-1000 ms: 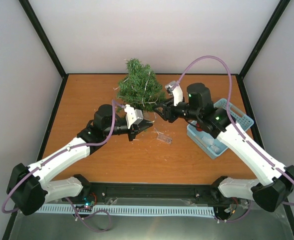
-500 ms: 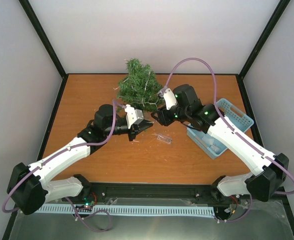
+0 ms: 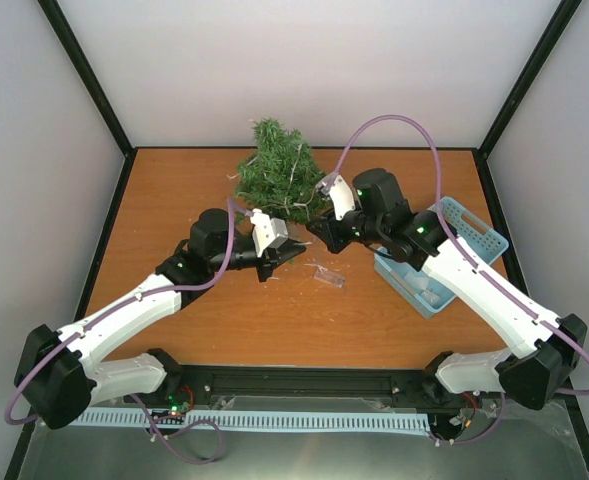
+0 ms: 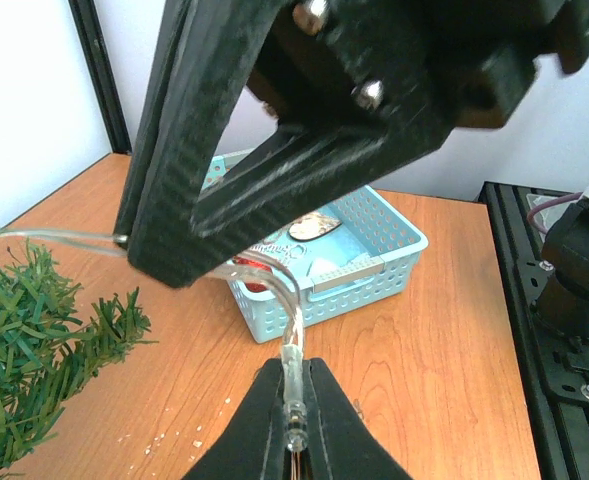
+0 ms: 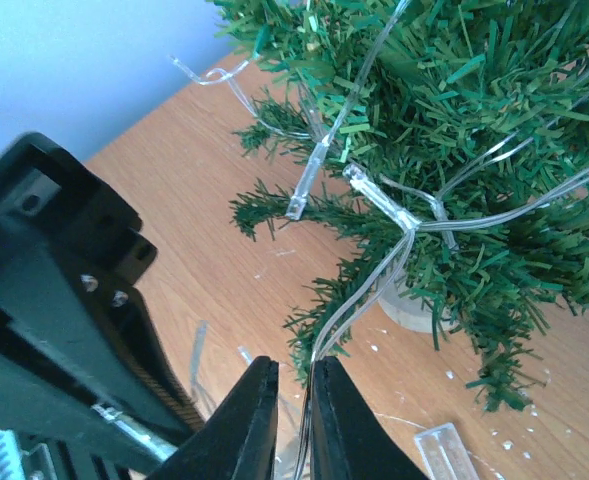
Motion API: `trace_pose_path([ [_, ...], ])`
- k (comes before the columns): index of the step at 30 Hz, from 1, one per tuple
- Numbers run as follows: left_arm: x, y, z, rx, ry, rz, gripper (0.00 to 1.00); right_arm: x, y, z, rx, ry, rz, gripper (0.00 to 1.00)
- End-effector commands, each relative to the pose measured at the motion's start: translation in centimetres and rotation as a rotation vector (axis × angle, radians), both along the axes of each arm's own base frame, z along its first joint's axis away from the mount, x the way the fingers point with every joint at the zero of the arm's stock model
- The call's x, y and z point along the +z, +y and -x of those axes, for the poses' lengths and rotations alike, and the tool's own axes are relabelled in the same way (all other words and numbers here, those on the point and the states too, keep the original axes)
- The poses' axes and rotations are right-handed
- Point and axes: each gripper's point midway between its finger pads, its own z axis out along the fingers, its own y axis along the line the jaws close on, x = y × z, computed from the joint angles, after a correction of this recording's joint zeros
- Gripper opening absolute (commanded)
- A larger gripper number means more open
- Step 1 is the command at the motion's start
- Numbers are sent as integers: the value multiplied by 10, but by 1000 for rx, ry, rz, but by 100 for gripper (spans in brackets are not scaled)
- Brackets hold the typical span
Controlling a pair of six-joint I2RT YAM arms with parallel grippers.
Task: Decorate the small christmas tree
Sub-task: Wrap the decoration item around the Christmas tree.
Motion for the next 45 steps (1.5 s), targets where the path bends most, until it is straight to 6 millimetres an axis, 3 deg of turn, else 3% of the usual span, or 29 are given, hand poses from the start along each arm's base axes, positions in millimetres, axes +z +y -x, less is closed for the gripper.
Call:
trace_pose_path([
  [1, 17, 1, -6, 16, -59, 11, 1, 20, 3, 14, 45, -36, -76, 11],
  [7, 16, 2, -6, 29, -46, 12, 1, 29, -1, 19, 42, -75, -114, 3],
  [13, 17, 3, -4, 26, -51, 22, 1, 31, -5, 17, 16, -80, -122, 6],
  [22, 19, 4, -13, 77, 2, 50, 1, 8, -22, 9, -123, -72, -129, 3],
  [26, 21, 4, -14, 94, 53, 72, 1, 11, -26, 4, -180, -87, -184, 3],
  [29, 20, 5, -14, 113, 114, 98, 11, 15, -28, 1, -198, -118, -217, 3],
  [32, 20, 7, -10, 121, 196, 123, 29, 19, -24, 3, -177, -131, -249, 3],
  [37, 37, 9, -5, 133, 302, 182, 41, 15, -21, 3, -161, -130, -245, 3],
  [40, 44, 10, -12, 169, 334, 199, 43, 14, -21, 5, -155, -128, -246, 3],
  [45, 35, 7, -25, 224, 404, 185, 48, 15, -21, 6, -148, -134, -253, 3],
])
